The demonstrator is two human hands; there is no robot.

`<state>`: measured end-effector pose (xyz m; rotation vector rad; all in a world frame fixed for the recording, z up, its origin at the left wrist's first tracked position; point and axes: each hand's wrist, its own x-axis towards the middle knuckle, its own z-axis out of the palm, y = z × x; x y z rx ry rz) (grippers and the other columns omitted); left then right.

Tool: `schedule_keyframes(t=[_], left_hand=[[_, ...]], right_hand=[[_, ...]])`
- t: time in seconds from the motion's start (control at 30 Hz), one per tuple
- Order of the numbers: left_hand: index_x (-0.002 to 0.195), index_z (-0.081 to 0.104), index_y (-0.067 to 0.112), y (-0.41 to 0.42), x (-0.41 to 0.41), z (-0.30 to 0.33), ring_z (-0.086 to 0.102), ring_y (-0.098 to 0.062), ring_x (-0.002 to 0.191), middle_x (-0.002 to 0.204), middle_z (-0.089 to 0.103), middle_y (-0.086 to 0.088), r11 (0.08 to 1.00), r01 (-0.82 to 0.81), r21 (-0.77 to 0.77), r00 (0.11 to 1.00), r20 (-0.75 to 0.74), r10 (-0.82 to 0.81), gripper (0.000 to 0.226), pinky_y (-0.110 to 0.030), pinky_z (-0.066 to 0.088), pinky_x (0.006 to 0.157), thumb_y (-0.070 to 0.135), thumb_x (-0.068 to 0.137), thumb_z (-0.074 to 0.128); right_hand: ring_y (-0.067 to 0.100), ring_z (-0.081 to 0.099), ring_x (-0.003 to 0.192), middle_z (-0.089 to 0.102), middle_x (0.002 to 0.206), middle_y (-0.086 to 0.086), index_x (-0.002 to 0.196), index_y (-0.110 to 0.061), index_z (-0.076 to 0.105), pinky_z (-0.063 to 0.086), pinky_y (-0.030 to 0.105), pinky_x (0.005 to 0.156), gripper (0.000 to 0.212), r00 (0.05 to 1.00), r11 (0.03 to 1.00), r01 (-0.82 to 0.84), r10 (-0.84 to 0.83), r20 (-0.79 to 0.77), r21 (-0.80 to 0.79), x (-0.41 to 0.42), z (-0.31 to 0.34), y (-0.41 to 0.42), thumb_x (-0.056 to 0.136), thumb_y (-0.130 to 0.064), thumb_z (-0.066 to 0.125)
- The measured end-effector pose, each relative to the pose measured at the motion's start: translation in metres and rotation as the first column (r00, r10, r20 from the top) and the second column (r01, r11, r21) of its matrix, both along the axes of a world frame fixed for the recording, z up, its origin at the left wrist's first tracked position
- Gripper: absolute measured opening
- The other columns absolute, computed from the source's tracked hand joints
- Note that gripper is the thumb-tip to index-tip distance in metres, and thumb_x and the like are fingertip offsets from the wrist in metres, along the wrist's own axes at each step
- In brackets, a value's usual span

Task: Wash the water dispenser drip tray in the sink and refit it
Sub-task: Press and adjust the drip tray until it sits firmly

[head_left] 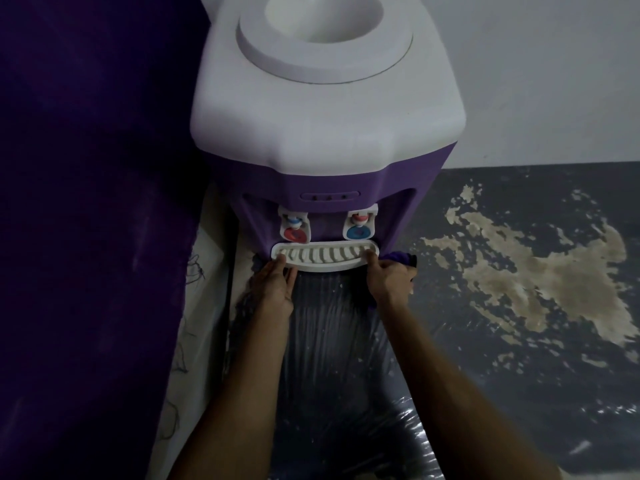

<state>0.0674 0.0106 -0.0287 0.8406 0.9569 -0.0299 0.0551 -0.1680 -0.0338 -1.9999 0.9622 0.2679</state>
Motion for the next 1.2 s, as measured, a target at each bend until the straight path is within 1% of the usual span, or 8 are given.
schedule_keyframes(t=[0.27,0.47,0.6,0.67,0.8,0.93,1.0,1.2], left_hand=[[0.123,0.060,0.002,-0.001,-0.001,0.001,0.062,-0.020,0.110,0.118,0.064,-0.009,1.000,-0.020,-0.004,1.000,-0.002,0.020,0.035,-0.029,0.054,0.087,0.009,0.089,0.066],[0.118,0.062,0.003,0.000,-0.001,0.002,0.061,-0.018,0.102,0.114,0.064,-0.008,1.000,-0.027,0.011,1.000,0.000,0.027,0.028,-0.031,0.053,0.089,0.011,0.091,0.064],[0.114,0.063,0.001,-0.002,-0.001,0.002,0.063,-0.019,0.097,0.108,0.065,-0.009,0.998,-0.030,0.059,0.999,-0.019,0.031,0.024,-0.032,0.054,0.090,0.011,0.092,0.063],[0.113,0.063,0.000,-0.004,0.000,0.001,0.064,-0.019,0.097,0.103,0.066,-0.008,0.995,-0.032,0.090,0.999,-0.033,0.035,0.024,-0.031,0.055,0.087,0.012,0.092,0.063],[0.108,0.063,0.005,-0.006,0.000,0.002,0.064,-0.020,0.097,0.088,0.065,-0.003,0.989,-0.014,0.148,0.998,-0.054,0.022,0.018,-0.025,0.056,0.070,0.015,0.093,0.062],[0.102,0.065,0.009,-0.003,-0.002,0.002,0.065,-0.021,0.096,0.091,0.066,-0.005,0.986,0.013,0.168,0.996,-0.084,0.001,0.014,-0.029,0.057,0.079,0.018,0.091,0.065],[0.103,0.064,0.009,-0.002,-0.004,0.003,0.065,-0.021,0.096,0.097,0.066,-0.006,0.988,0.029,0.154,0.996,-0.086,-0.016,0.015,-0.028,0.057,0.079,0.019,0.091,0.065],[0.102,0.063,0.010,-0.004,-0.007,0.004,0.062,-0.021,0.098,0.094,0.063,-0.004,0.987,0.069,0.145,0.994,-0.096,-0.055,0.015,-0.027,0.056,0.078,0.021,0.092,0.064]], right_hand=[[0.044,0.044,0.127,0.033,0.143,0.021,0.109,-0.015,0.075,0.036,0.048,0.111,0.059,0.999,1.000,0.007,-0.006,0.041,-0.029,0.002,-0.003,0.002,0.091,-0.065,0.050],[0.042,0.043,0.127,0.031,0.143,0.018,0.110,-0.012,0.073,0.039,0.052,0.107,0.062,1.000,0.997,-0.016,0.017,0.006,-0.074,0.004,-0.002,0.004,0.091,-0.066,0.048],[0.040,0.051,0.120,0.034,0.140,0.016,0.101,-0.014,0.076,0.043,0.048,0.106,0.060,0.999,0.998,-0.031,0.033,0.033,-0.063,0.002,-0.004,0.001,0.089,-0.067,0.051],[0.035,0.055,0.114,0.039,0.136,0.016,0.098,-0.016,0.077,0.046,0.043,0.103,0.059,0.997,0.997,-0.041,0.045,0.067,-0.064,-0.001,-0.005,-0.002,0.087,-0.069,0.052],[0.028,0.055,0.110,0.045,0.130,0.016,0.100,-0.015,0.077,0.046,0.037,0.100,0.055,0.988,0.997,-0.045,0.054,0.142,-0.069,-0.010,-0.002,-0.005,0.089,-0.064,0.054],[0.029,0.057,0.110,0.042,0.135,0.014,0.105,-0.015,0.076,0.043,0.033,0.101,0.049,0.986,0.997,-0.043,0.052,0.157,-0.056,-0.011,0.000,-0.005,0.090,-0.058,0.059],[0.028,0.057,0.110,0.041,0.135,0.013,0.104,-0.015,0.076,0.043,0.034,0.102,0.048,0.984,0.997,-0.043,0.052,0.168,-0.057,-0.012,-0.001,-0.005,0.089,-0.058,0.060],[0.027,0.056,0.109,0.046,0.130,0.014,0.100,-0.014,0.076,0.045,0.033,0.097,0.050,0.979,0.995,-0.039,0.058,0.194,-0.097,-0.018,-0.003,-0.006,0.089,-0.059,0.060]])
